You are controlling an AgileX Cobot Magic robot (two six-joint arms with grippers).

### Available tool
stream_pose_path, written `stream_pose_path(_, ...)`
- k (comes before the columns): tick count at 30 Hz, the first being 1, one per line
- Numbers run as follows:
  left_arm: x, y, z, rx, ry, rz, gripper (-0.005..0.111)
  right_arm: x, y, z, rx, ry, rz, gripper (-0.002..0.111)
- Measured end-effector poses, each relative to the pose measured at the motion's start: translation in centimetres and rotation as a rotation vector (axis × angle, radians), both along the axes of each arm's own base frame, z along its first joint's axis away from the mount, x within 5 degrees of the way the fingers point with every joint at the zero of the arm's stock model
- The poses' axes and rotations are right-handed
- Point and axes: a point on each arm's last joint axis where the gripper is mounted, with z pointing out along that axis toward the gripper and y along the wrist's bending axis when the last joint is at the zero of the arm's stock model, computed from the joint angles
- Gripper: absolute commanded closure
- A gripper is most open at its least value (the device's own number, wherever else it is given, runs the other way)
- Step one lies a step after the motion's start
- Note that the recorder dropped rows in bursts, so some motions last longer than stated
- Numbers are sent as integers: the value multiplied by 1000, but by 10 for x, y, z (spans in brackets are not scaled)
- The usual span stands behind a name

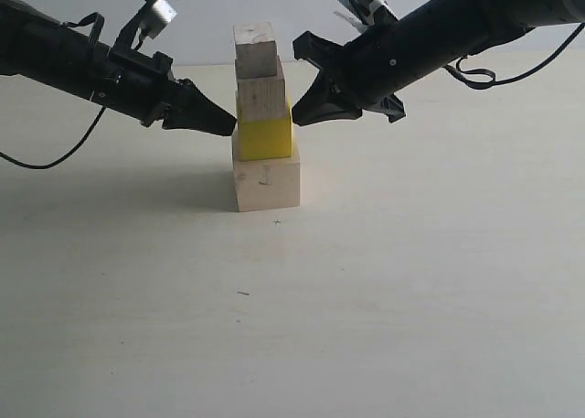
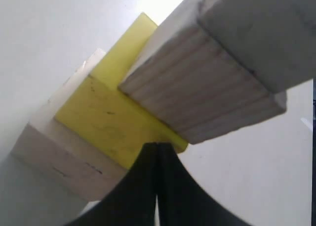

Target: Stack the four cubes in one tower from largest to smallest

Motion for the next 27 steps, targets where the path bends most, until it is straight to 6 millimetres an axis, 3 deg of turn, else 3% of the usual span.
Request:
stream_pose_path(13, 0, 0, 0, 0, 0, 0, 107, 4, 1, -21, -15, 39, -9, 108)
stream_pose_path(27, 0, 0, 0, 4, 0, -5, 107, 5, 2, -19, 1, 30, -12, 108)
